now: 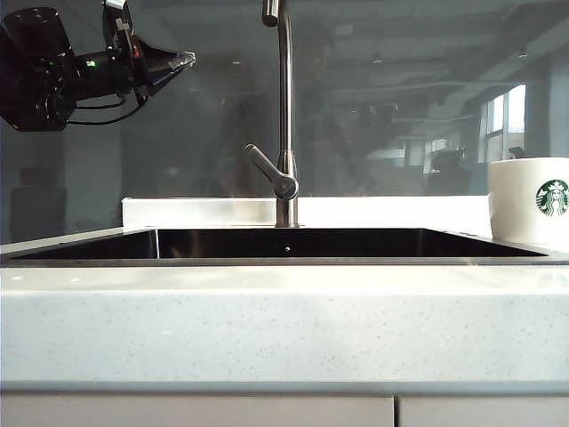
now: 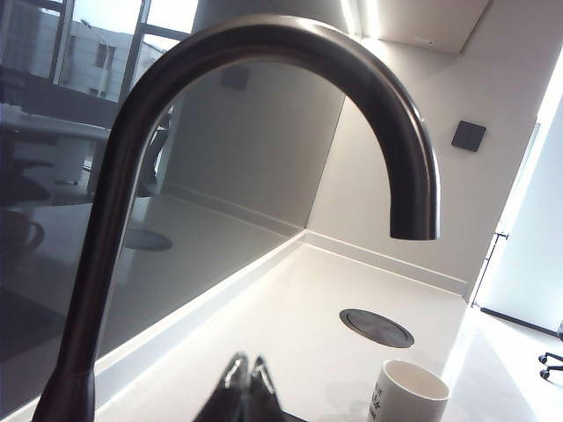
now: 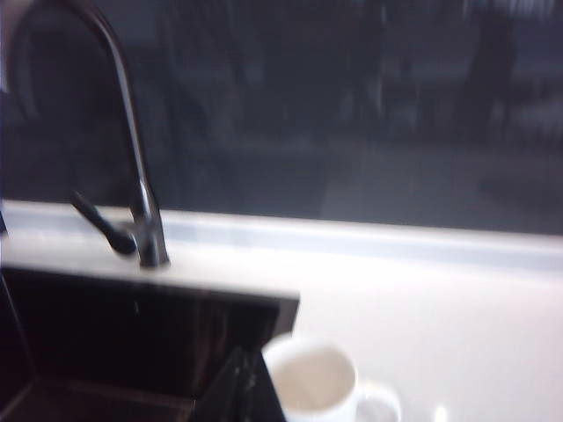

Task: Pick up the mug next to the sink, go to the faucet to get some water, pour the water into the sink, and finally put the mug back to its place.

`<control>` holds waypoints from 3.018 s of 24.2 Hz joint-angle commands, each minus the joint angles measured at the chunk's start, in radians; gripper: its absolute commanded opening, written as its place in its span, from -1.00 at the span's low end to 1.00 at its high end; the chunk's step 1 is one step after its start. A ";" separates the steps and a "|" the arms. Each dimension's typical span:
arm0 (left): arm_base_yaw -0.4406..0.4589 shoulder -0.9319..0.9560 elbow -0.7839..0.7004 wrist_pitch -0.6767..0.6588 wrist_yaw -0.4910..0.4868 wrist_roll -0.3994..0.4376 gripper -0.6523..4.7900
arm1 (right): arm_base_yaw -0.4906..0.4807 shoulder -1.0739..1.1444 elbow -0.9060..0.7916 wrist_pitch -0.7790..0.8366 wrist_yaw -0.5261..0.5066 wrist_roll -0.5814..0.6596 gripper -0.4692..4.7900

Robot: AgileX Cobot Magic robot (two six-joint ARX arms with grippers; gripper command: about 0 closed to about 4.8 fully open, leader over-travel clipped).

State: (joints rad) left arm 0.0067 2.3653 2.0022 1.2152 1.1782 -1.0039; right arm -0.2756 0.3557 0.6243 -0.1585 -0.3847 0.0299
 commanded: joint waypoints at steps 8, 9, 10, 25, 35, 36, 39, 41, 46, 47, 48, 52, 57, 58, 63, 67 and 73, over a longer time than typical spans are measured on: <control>-0.001 -0.008 0.005 0.011 0.005 0.002 -0.77 | 0.000 -0.357 -0.026 -0.020 0.081 0.003 -0.86; -0.001 -0.008 0.004 0.010 0.005 0.002 -0.77 | 0.000 -0.357 -0.048 -0.014 0.104 0.003 -0.86; -0.001 -0.008 0.005 0.010 0.011 0.002 -0.77 | 0.000 -0.355 -0.072 -0.006 0.115 0.003 -0.86; -0.001 -0.008 0.005 -0.032 0.012 0.002 -0.77 | 0.114 -0.356 -0.610 0.238 0.324 0.124 -0.86; -0.001 -0.008 0.005 -0.032 0.012 0.002 -0.77 | 0.225 -0.357 -0.623 0.181 0.383 0.100 -0.86; -0.001 -0.008 0.005 -0.032 0.012 0.002 -0.77 | 0.225 -0.357 -0.623 0.176 0.385 0.100 -0.86; -0.001 -0.008 0.005 -0.032 0.012 0.002 -0.77 | 0.225 -0.357 -0.623 0.166 0.383 0.097 -0.86; -0.001 -0.008 0.005 -0.032 0.012 0.002 -0.77 | 0.226 -0.357 -0.623 0.153 0.382 0.093 -0.86; -0.001 -0.008 0.005 -0.032 0.012 0.002 -0.77 | 0.225 -0.357 -0.623 0.149 0.383 0.094 -0.86; -0.001 -0.008 0.005 -0.032 0.012 0.002 -0.77 | 0.225 -0.357 -0.623 0.154 0.383 0.094 -0.86; -0.001 -0.008 0.005 -0.032 0.012 0.002 -0.77 | 0.225 -0.357 -0.623 0.163 0.383 0.094 -0.86; -0.001 -0.008 0.005 -0.032 0.012 0.002 -0.77 | 0.225 -0.357 -0.623 0.189 0.383 0.094 -0.86; -0.001 -0.008 0.005 -0.032 0.012 0.002 -0.77 | 0.225 -0.357 -0.623 0.188 0.383 0.094 -0.86; -0.001 -0.008 0.005 -0.032 0.012 0.002 -0.77 | 0.225 -0.357 -0.623 0.188 0.383 0.094 -0.86; -0.001 -0.008 0.005 -0.032 0.012 0.002 -0.77 | 0.225 -0.357 -0.623 0.185 0.383 0.094 -0.86; -0.001 -0.008 0.004 -0.032 0.012 0.002 -0.77 | 0.225 -0.357 -0.623 0.185 0.383 0.094 -0.86; -0.001 -0.008 0.004 -0.032 0.012 0.002 -0.77 | 0.225 -0.357 -0.623 0.185 0.383 0.094 -0.86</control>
State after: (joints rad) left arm 0.0067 2.3650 2.0029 1.1732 1.1870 -1.0039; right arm -0.0502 0.0010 0.0048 0.0093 -0.0010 0.1261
